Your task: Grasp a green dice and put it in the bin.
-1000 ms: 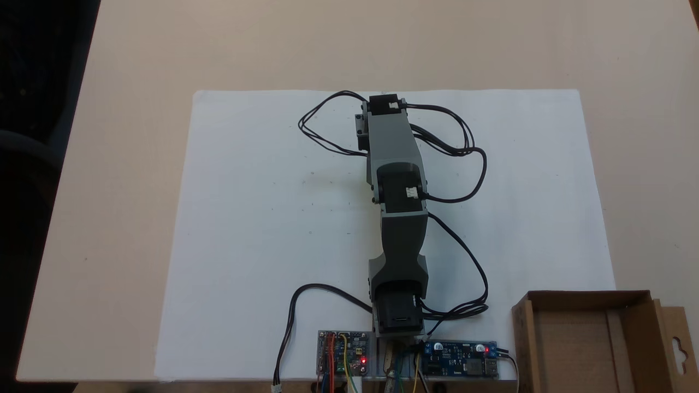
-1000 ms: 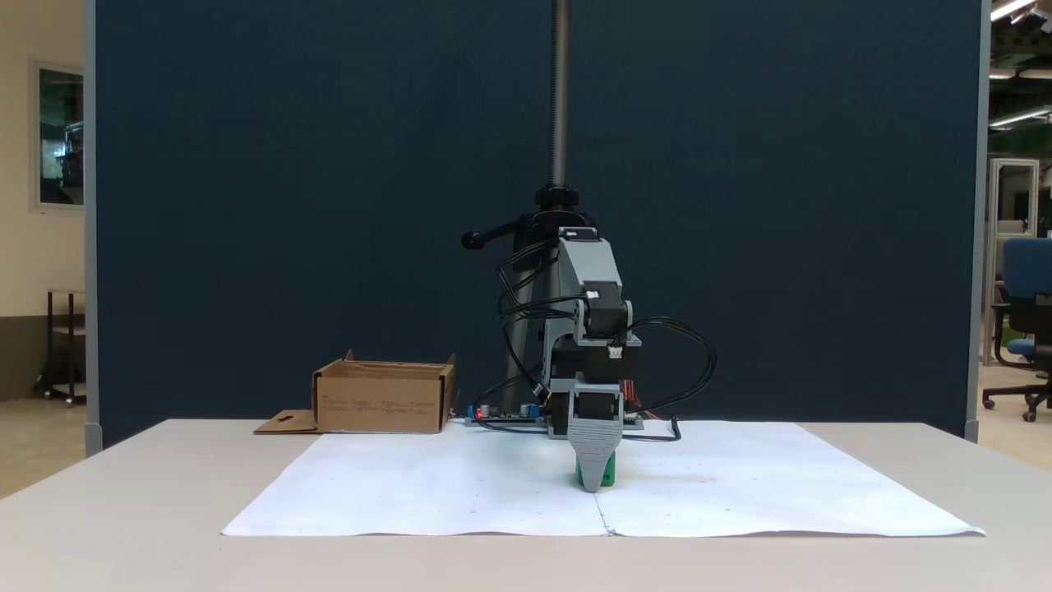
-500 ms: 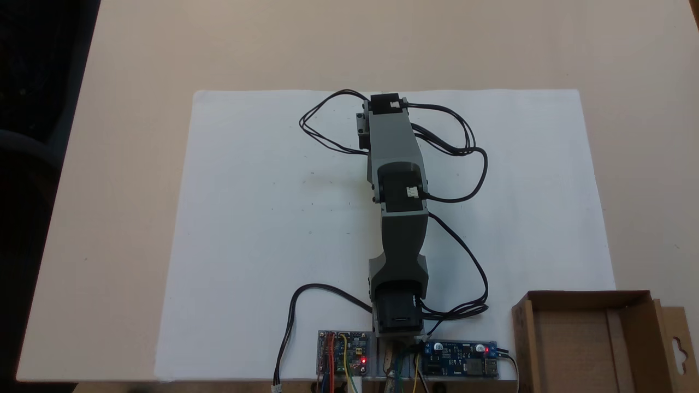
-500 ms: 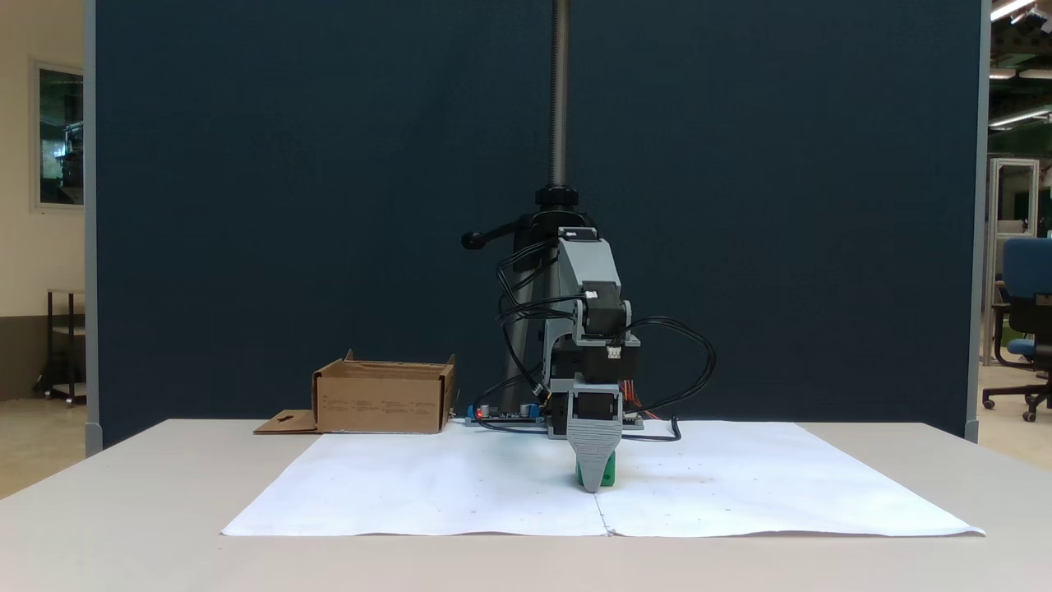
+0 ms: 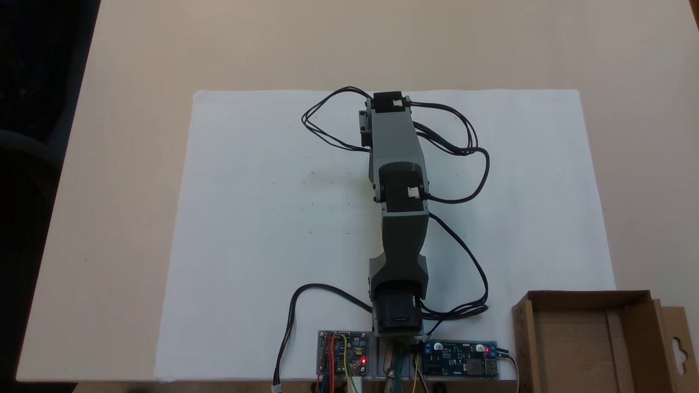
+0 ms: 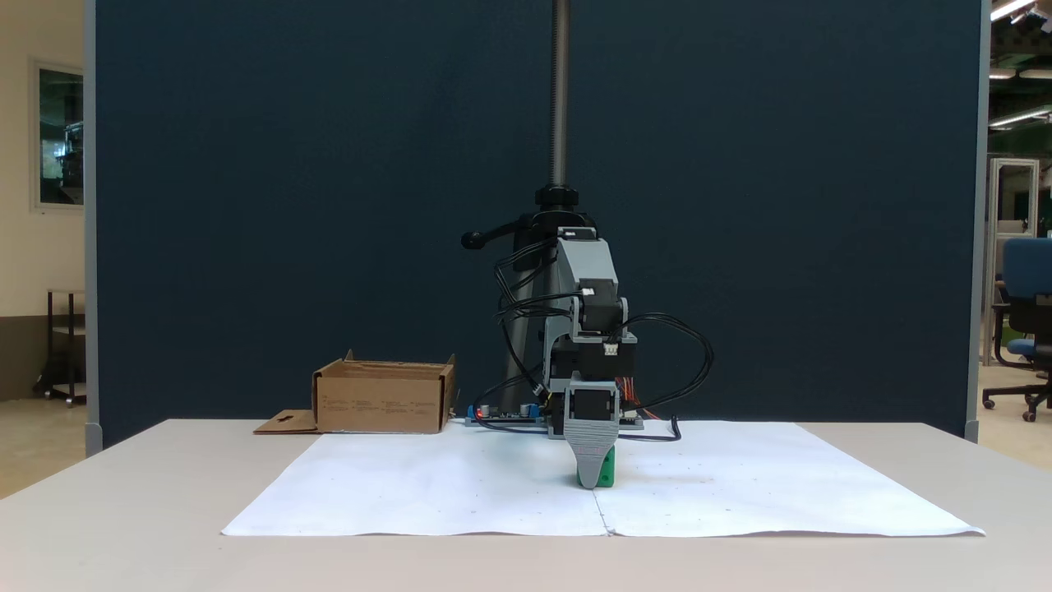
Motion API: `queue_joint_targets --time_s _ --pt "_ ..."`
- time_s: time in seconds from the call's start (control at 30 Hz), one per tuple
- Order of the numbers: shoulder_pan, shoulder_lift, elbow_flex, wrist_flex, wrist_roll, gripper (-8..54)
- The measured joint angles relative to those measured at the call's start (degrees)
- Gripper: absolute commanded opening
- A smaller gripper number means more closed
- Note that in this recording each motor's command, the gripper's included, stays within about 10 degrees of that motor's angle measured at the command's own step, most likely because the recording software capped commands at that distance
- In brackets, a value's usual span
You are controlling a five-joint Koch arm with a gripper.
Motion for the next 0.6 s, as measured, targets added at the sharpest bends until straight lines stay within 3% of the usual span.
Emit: queue_joint_targets --time_s 0.47,0.6 --pt "7.82 5.98 -0.18 -1.93 0.0 12.1" --pt "14.94 6.06 -8.26 -2.29 0.0 12.1"
